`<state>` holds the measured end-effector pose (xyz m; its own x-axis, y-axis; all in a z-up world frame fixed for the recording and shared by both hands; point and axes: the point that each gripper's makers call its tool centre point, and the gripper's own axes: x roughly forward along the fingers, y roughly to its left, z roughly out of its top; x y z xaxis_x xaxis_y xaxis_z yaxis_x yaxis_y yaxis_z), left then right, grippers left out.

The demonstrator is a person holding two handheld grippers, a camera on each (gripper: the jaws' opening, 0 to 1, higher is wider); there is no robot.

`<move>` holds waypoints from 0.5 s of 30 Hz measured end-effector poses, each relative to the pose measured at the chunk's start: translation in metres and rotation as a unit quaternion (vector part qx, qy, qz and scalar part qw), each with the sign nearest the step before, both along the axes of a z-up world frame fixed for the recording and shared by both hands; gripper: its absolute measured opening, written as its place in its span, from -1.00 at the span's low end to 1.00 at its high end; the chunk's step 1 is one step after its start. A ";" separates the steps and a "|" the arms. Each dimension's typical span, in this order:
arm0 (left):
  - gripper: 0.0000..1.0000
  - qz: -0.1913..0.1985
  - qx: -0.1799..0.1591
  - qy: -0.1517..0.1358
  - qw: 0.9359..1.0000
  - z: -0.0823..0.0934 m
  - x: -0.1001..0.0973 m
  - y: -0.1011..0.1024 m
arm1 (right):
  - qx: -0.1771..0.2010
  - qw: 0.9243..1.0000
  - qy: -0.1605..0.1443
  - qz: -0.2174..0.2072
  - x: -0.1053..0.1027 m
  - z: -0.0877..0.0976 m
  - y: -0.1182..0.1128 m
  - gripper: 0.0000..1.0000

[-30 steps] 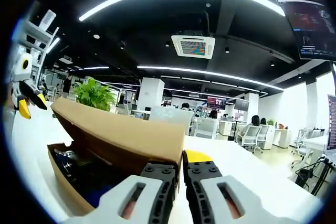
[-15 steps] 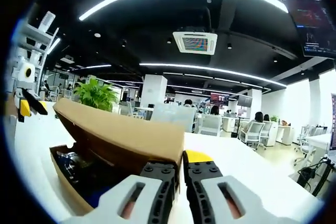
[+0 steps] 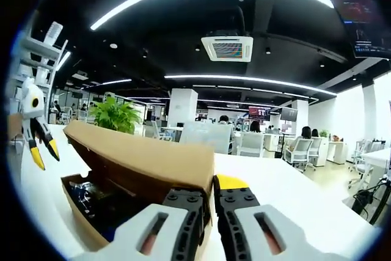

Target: Operate the shoe box by opening the lid, removing the specified soft item, and placing it in the target area until the item is outside and the box remains undamaged.

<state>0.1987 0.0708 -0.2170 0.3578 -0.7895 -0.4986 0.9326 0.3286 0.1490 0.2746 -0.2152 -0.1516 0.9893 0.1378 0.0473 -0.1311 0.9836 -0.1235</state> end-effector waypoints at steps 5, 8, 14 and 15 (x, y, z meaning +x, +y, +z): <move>-0.46 -0.019 0.067 -0.029 0.997 -0.016 0.006 -0.014 | -0.003 1.000 0.001 0.000 0.001 0.001 0.001 -0.94; -0.54 -0.027 0.110 -0.044 0.993 -0.020 0.011 -0.008 | -0.004 1.000 0.000 0.000 0.002 0.001 0.001 -0.94; -0.54 -0.072 0.161 -0.029 0.984 -0.034 0.004 -0.015 | -0.007 1.000 0.003 0.003 0.005 0.002 0.001 -0.94; -0.53 -0.073 0.174 -0.044 0.981 -0.036 0.007 -0.016 | -0.010 1.000 0.001 0.003 0.006 0.003 0.001 -0.94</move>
